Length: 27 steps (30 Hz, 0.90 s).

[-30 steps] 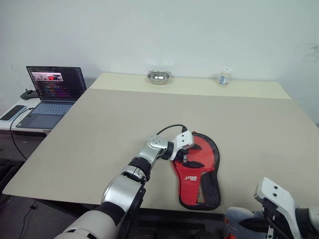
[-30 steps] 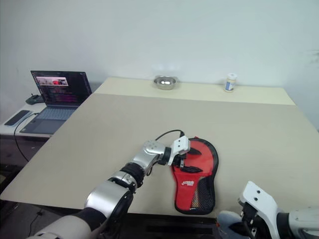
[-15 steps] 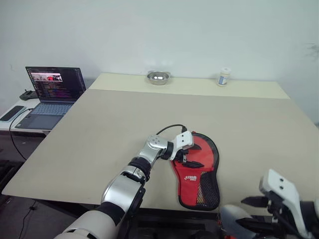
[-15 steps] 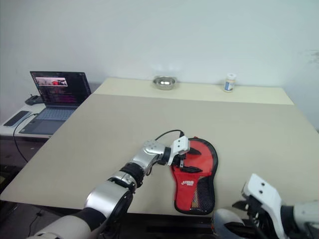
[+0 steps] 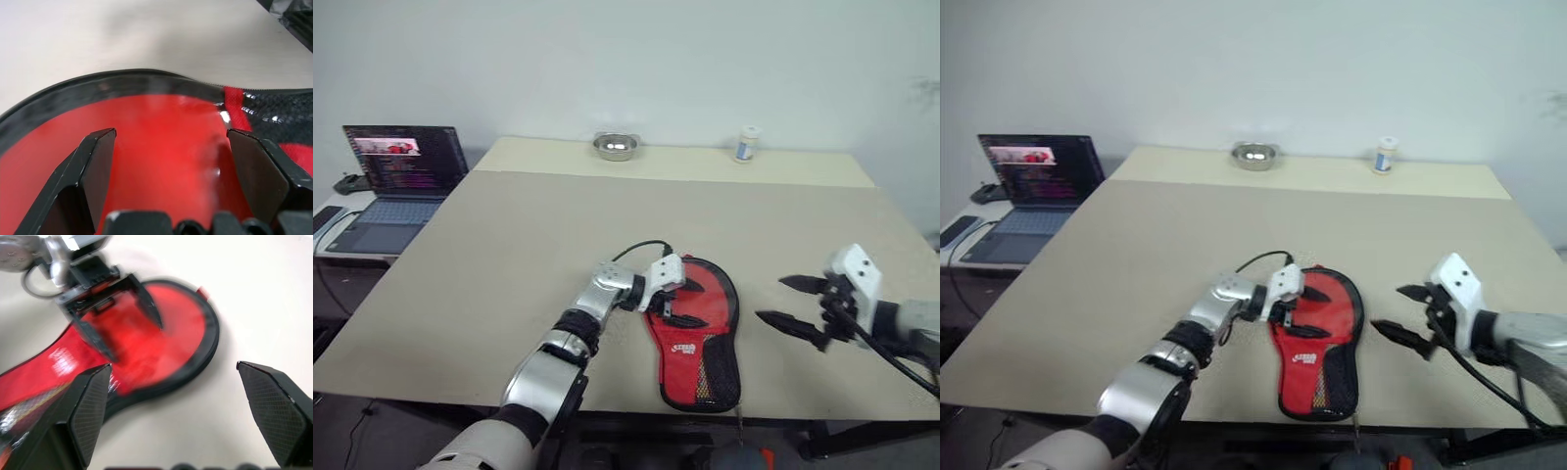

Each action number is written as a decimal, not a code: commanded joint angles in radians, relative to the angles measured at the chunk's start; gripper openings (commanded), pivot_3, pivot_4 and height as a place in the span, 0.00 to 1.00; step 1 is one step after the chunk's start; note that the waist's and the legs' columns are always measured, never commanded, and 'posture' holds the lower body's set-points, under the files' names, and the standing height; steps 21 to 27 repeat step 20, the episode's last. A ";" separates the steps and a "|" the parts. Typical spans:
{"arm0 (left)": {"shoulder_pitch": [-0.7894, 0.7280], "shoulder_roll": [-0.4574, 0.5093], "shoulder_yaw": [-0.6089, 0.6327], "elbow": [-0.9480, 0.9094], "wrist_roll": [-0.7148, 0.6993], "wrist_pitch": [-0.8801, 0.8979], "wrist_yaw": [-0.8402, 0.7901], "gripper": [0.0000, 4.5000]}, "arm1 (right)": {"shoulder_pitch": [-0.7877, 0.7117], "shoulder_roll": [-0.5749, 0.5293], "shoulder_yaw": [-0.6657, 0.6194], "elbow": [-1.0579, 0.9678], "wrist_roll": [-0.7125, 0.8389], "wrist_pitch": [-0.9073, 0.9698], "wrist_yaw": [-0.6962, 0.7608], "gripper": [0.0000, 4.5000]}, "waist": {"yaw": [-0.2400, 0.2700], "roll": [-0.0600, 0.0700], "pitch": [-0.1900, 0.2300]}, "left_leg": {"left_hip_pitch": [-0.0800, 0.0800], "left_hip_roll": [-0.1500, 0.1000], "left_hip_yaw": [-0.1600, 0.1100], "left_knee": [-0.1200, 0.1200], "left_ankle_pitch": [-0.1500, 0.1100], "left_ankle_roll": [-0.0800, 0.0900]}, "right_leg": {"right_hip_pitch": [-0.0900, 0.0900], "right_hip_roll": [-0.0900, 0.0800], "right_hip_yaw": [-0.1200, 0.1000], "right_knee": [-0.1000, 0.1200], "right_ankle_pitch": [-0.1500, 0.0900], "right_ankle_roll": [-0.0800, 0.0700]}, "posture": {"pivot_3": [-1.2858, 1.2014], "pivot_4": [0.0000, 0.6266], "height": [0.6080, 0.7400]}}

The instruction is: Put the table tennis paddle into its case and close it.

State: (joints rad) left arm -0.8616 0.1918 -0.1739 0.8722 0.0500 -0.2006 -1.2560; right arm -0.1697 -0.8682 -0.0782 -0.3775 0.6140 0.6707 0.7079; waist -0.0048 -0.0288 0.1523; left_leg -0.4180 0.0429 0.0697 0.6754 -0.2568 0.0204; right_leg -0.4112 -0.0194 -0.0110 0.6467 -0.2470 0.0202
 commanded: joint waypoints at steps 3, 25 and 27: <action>0.178 0.077 0.066 -0.452 -0.131 0.276 0.054 0.88 | -0.176 0.110 0.066 0.330 -0.122 -0.212 0.124 0.99 | 0.000 0.007 0.006 | 0.000 0.000 0.001 -0.001 0.000 0.000 | -0.001 0.002 0.000 0.001 0.001 -0.003 | 0.52 0.24 1.00; 0.344 0.247 0.108 -0.745 -0.235 0.484 0.198 0.88 | -0.094 0.116 -0.068 0.376 -0.141 -0.266 0.221 0.99 | 0.011 0.010 0.009 | 0.002 0.000 0.002 0.001 0.000 -0.001 | 0.001 -0.001 0.000 0.003 0.003 -0.004 | 0.52 0.24 1.00; 0.344 0.247 0.108 -0.745 -0.235 0.484 0.198 0.88 | -0.094 0.116 -0.068 0.376 -0.141 -0.266 0.221 0.99 | 0.011 0.010 0.009 | 0.002 0.000 0.002 0.001 0.000 -0.001 | 0.001 -0.001 0.000 0.003 0.003 -0.004 | 0.52 0.24 1.00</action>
